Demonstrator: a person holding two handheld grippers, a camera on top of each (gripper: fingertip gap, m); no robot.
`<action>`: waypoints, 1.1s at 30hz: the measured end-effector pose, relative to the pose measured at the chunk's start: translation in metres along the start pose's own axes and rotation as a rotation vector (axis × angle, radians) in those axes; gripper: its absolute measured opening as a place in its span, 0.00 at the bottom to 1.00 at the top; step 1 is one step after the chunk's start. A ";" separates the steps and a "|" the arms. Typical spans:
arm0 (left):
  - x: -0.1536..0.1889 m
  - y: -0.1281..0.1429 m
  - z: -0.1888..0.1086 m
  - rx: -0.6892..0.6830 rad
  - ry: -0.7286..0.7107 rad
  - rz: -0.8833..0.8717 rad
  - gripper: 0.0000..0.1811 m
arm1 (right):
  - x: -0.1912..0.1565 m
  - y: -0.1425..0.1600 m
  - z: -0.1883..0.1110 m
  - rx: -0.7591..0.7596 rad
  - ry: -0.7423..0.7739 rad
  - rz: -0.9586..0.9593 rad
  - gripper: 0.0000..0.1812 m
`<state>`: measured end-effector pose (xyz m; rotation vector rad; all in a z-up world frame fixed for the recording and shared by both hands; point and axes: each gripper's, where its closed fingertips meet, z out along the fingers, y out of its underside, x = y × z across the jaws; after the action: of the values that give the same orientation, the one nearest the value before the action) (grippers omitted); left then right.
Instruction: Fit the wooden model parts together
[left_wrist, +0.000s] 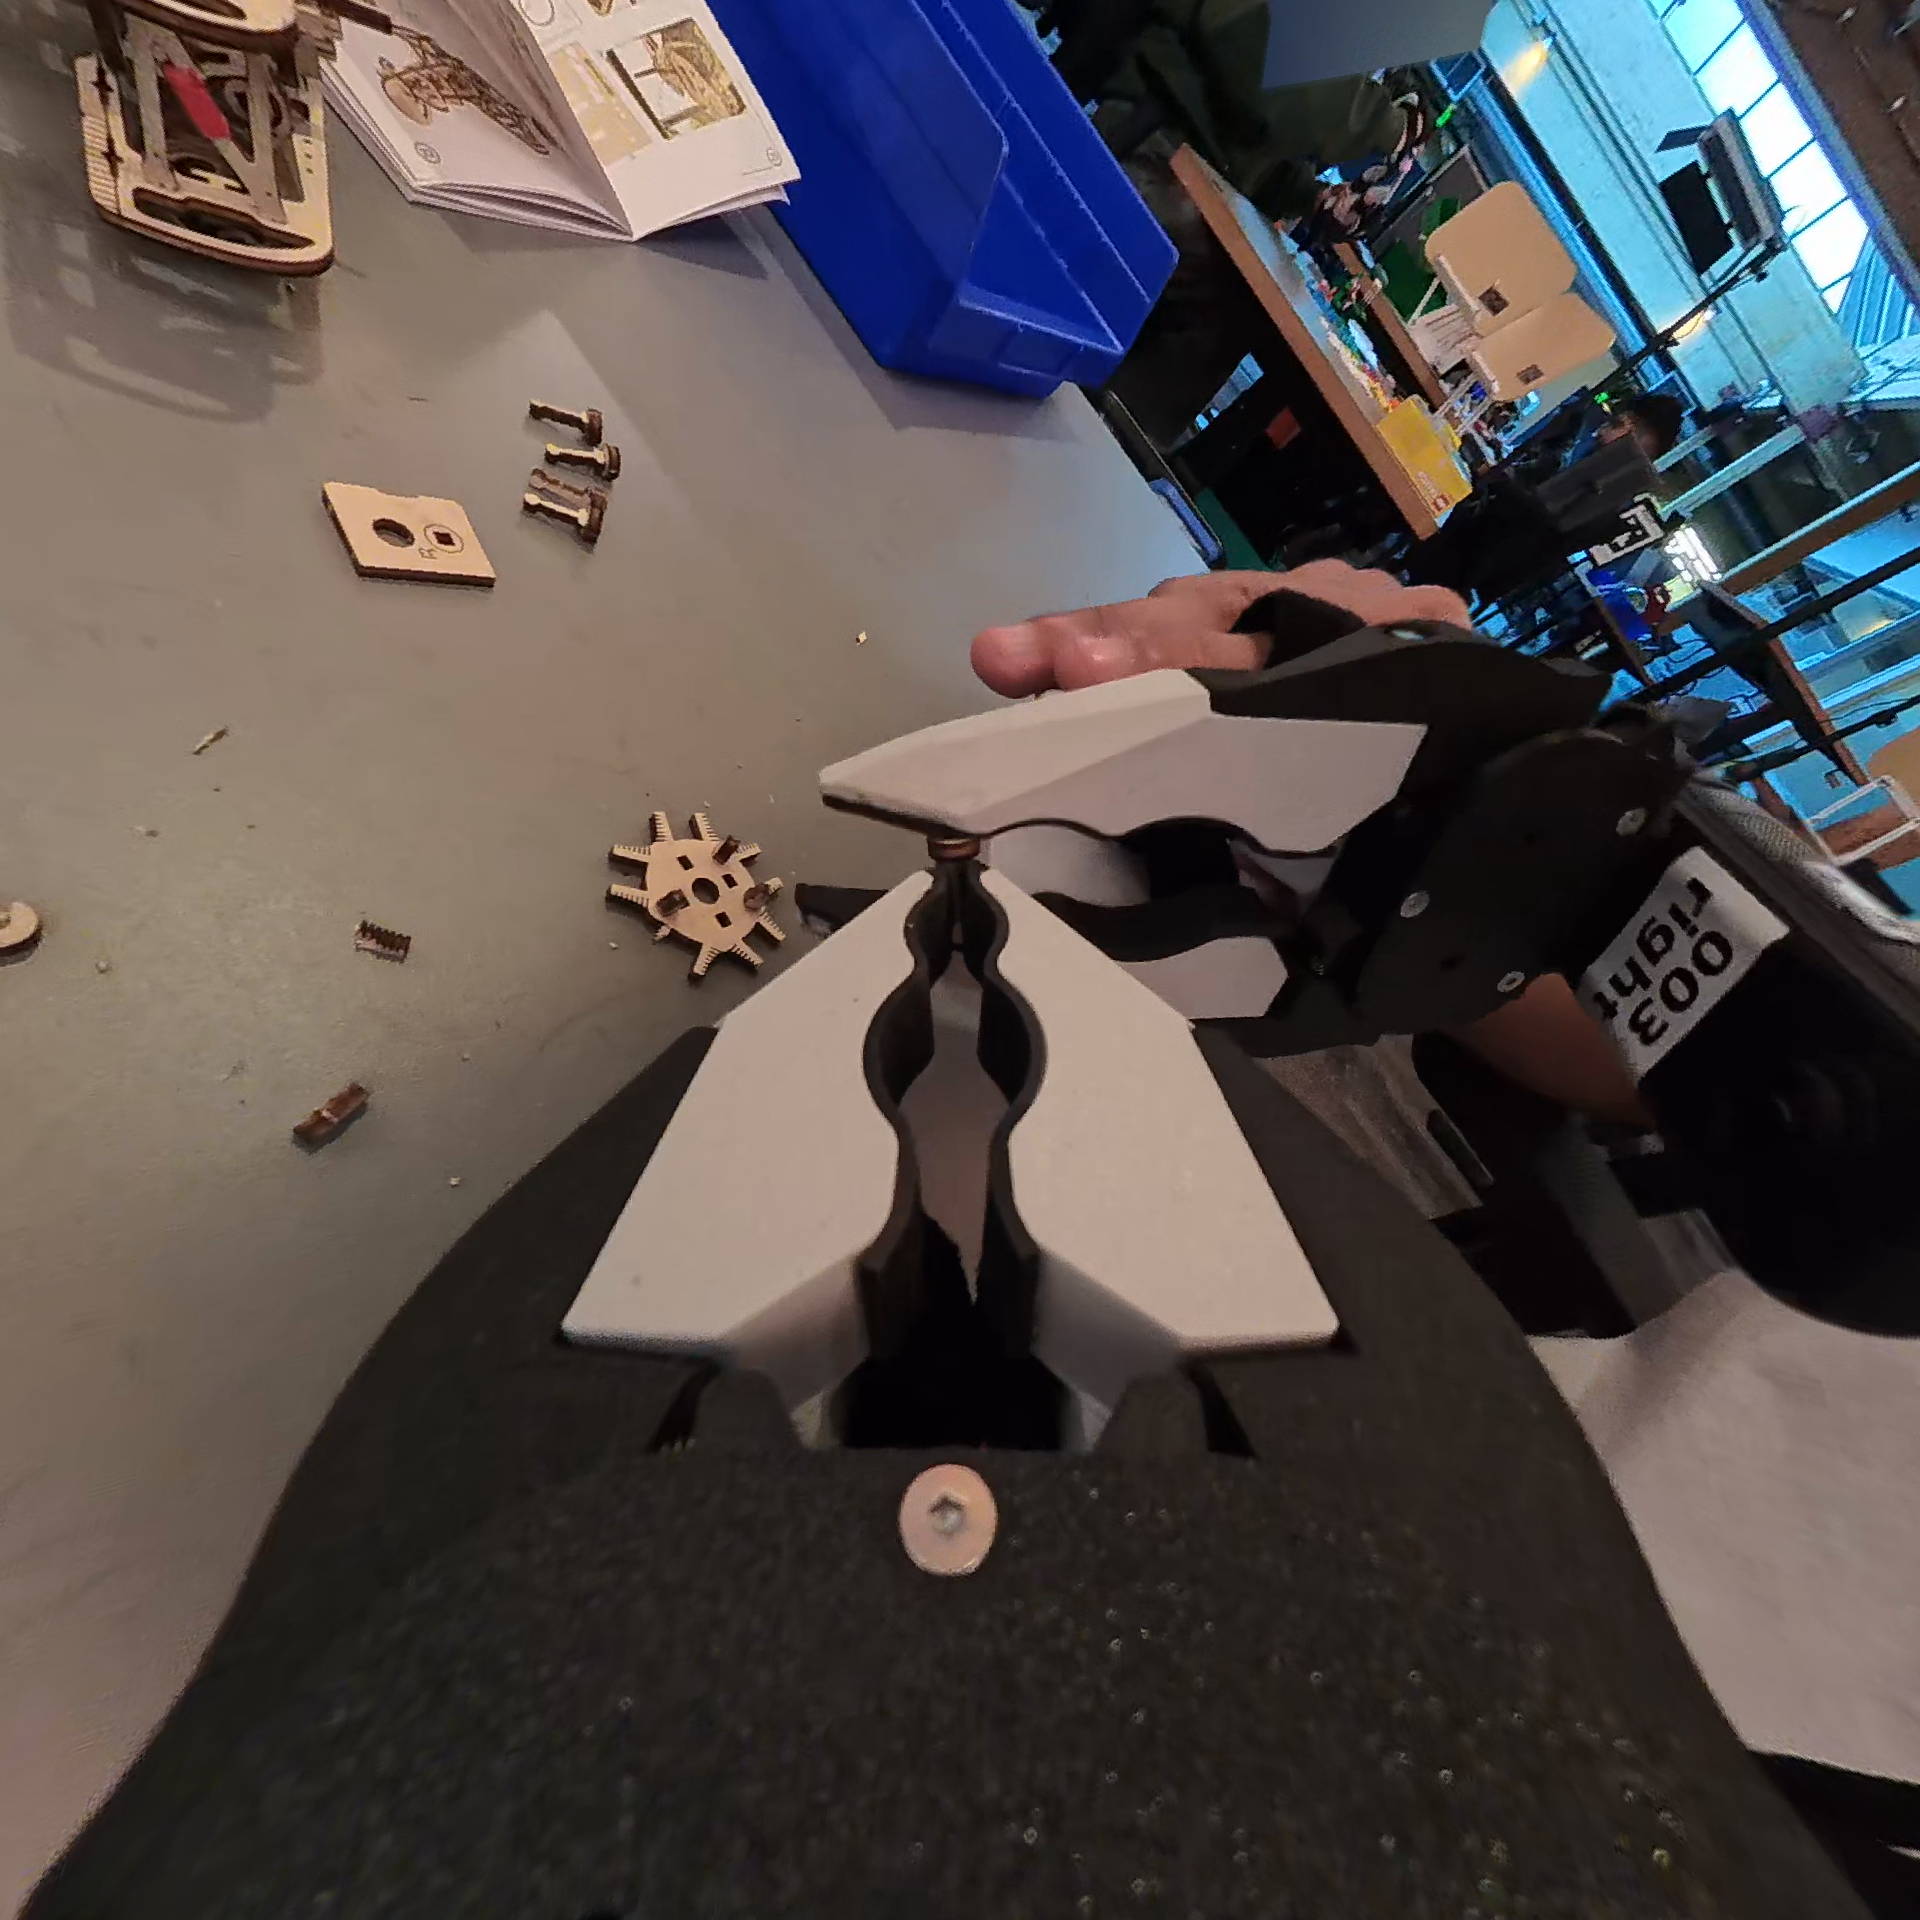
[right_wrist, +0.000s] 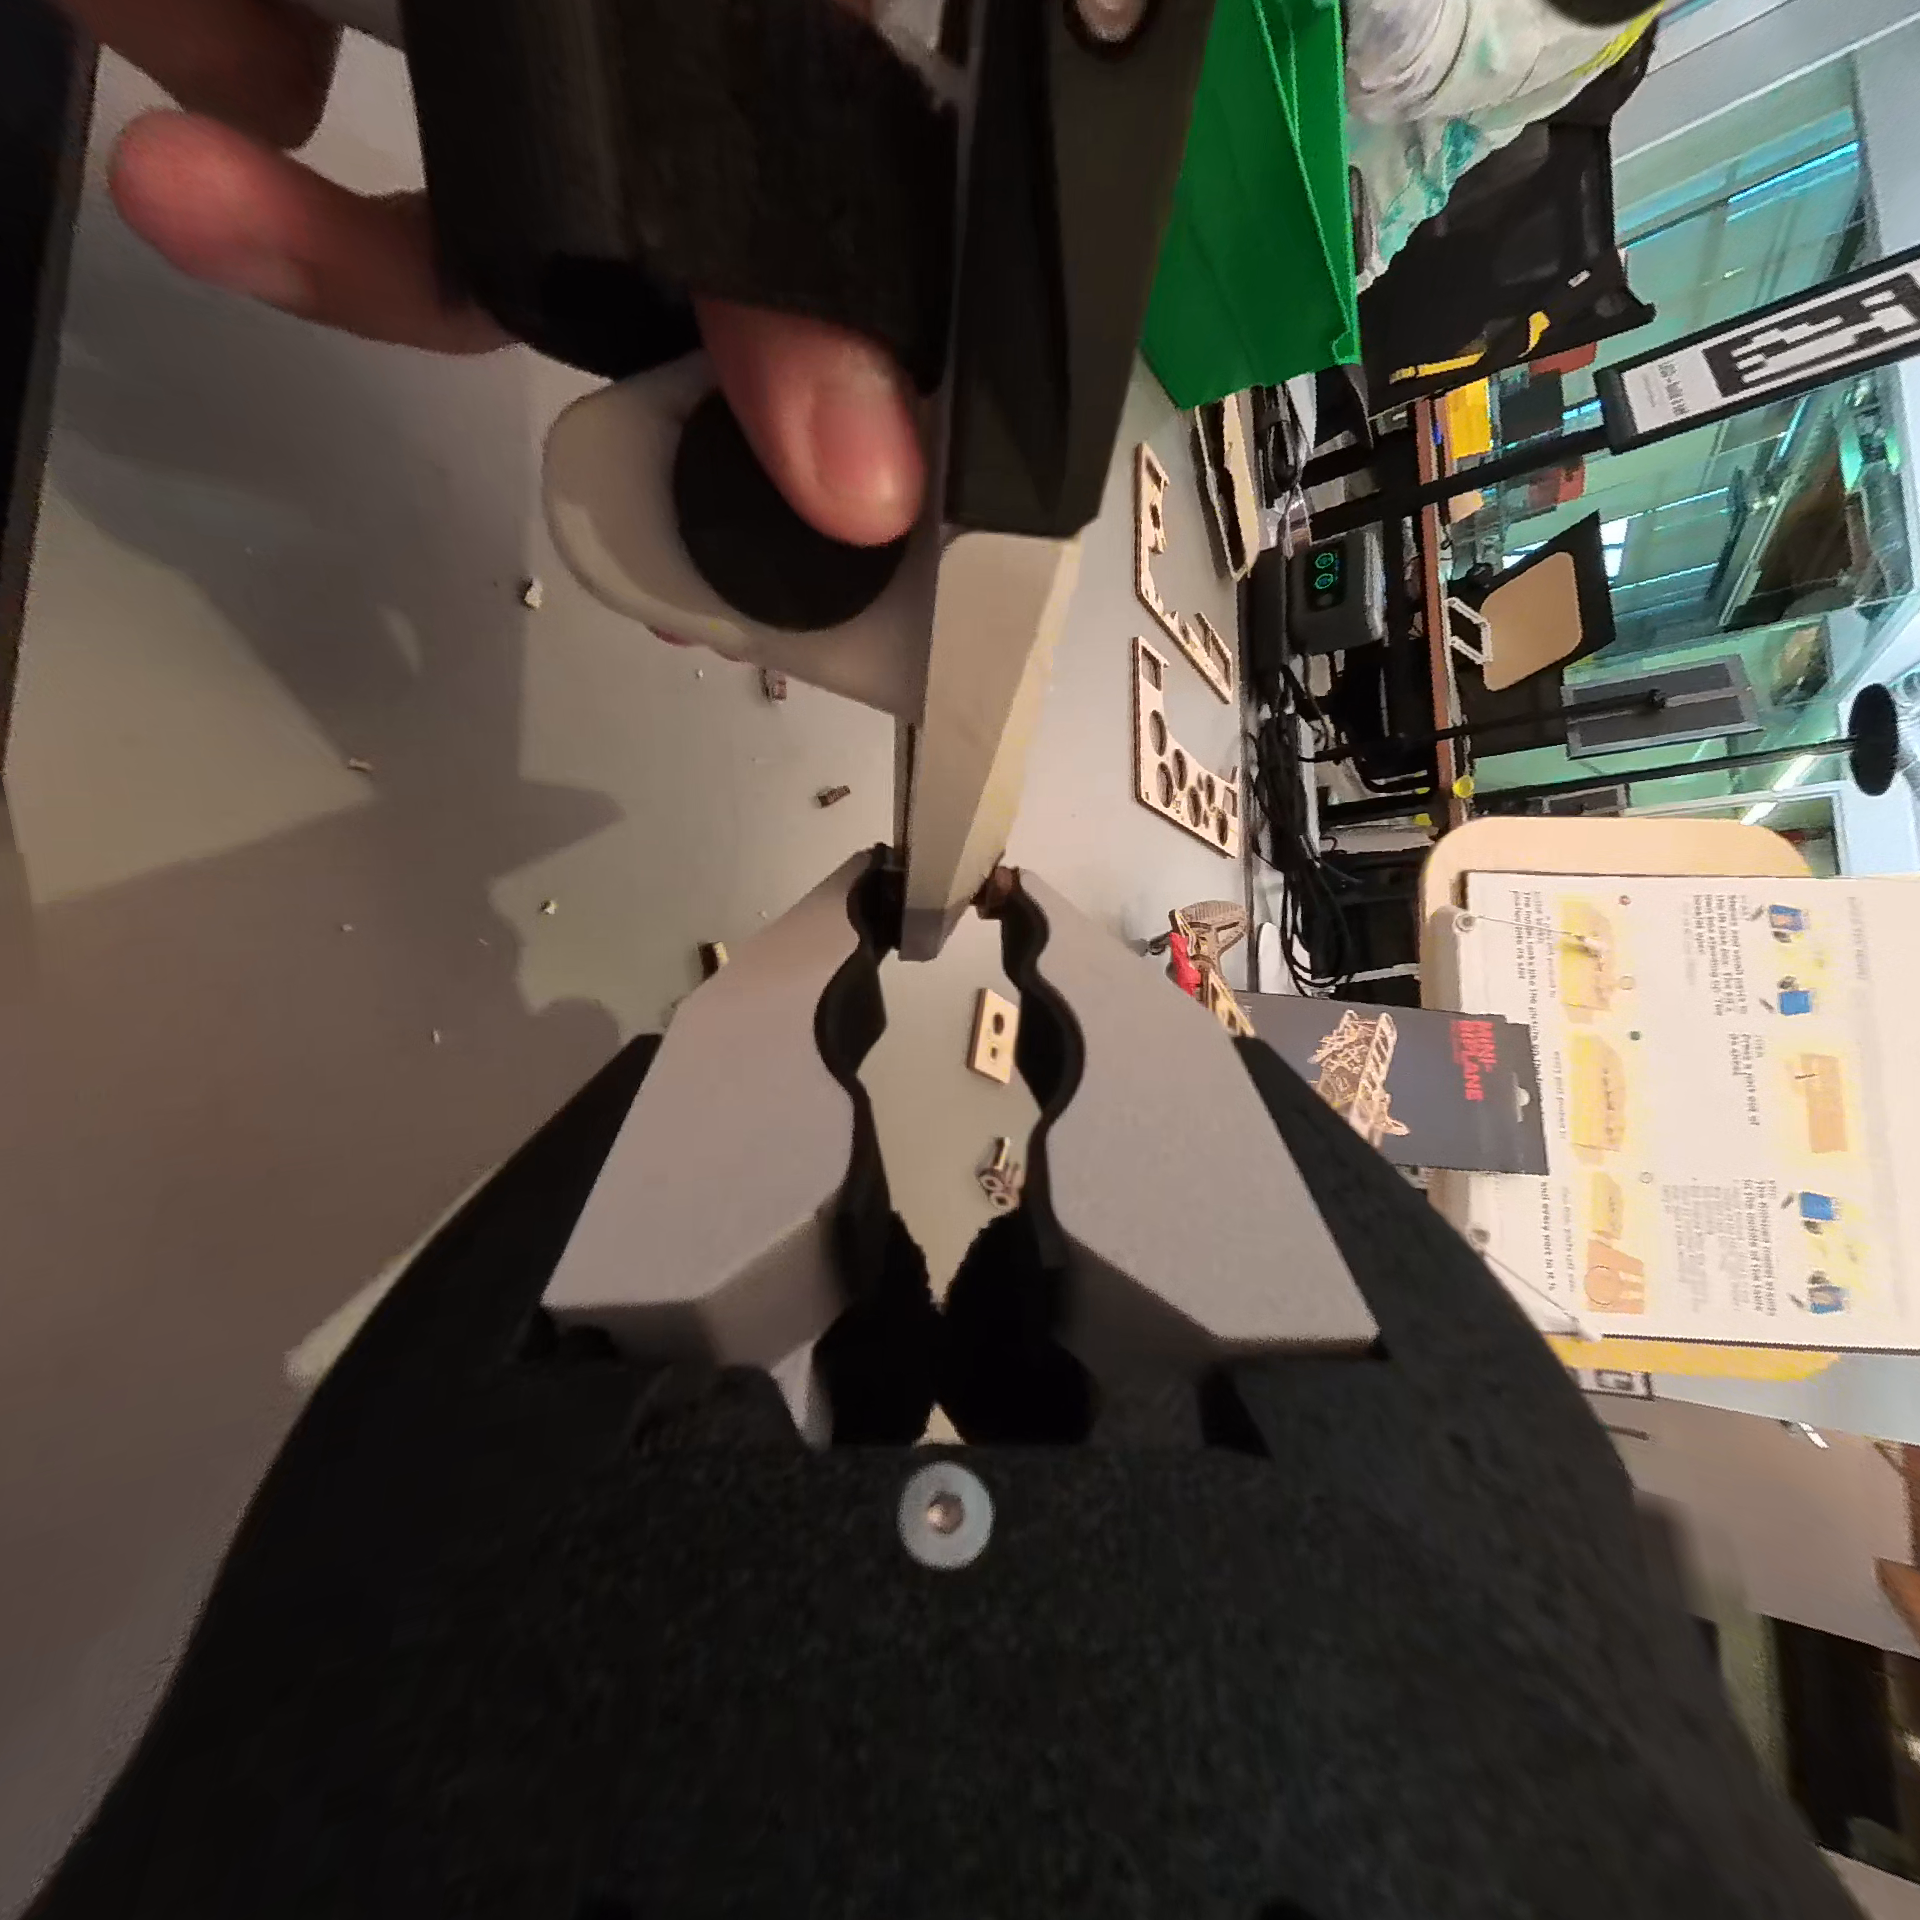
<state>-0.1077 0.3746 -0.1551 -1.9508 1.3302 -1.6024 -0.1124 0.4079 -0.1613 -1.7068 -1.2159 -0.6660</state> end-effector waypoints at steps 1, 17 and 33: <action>0.000 0.000 0.000 0.002 -0.005 0.002 0.00 | 0.000 0.000 0.000 -0.005 0.008 -0.008 0.10; 0.001 0.000 -0.001 -0.008 0.014 -0.001 0.00 | 0.000 -0.004 0.001 0.034 0.000 0.011 0.10; 0.021 -0.029 -0.026 0.086 0.155 0.352 0.00 | 0.003 0.003 -0.026 0.251 -0.429 0.771 0.18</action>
<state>-0.1184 0.3823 -0.1130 -1.4674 1.5340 -1.6264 -0.1067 0.3860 -0.1481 -1.9543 -0.7560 0.3162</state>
